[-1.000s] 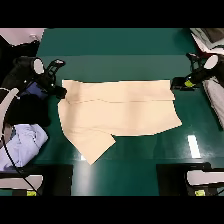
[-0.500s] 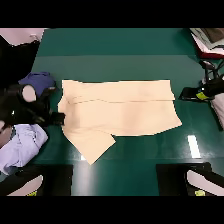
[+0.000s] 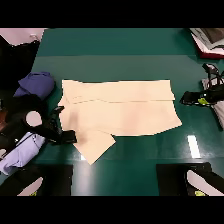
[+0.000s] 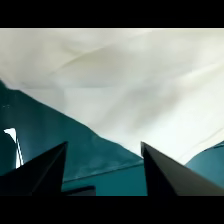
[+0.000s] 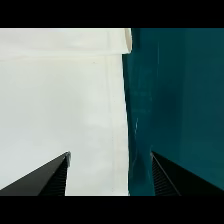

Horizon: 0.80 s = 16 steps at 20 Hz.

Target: Fold the shirts.

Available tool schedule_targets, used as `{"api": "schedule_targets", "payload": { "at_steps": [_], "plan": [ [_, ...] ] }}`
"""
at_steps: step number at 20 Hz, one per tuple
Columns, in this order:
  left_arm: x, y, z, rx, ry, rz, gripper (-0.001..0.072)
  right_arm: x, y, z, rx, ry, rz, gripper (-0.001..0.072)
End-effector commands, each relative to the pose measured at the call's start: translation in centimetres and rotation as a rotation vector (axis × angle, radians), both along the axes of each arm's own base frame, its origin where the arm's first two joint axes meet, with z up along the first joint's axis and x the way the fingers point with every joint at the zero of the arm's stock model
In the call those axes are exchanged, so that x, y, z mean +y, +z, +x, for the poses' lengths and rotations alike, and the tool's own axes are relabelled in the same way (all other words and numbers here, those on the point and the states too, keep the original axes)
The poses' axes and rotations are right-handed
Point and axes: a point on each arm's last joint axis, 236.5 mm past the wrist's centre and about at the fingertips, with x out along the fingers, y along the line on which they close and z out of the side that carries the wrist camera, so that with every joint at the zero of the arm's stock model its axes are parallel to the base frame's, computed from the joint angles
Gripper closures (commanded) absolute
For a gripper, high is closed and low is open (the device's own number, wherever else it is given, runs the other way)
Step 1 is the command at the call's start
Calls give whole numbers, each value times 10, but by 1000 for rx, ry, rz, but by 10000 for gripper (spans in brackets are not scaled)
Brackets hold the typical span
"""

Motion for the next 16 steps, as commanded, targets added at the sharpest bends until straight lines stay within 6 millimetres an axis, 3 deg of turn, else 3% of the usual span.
{"api": "schedule_targets", "payload": {
  "at_steps": [1,6,9,16],
  "plan": [
    [-24,-4,-12,-1,-12,-22,163,1,0,-2,2,1,1,132],
    [-23,-8,-27,45,-34,-1,164,1,0,-2,3,1,1,132],
    [-19,-21,-40,84,-12,8,163,1,0,-2,3,1,1,132],
    [-41,-23,-13,-7,102,-85,164,1,0,-2,5,1,1,132]
  ]
}}
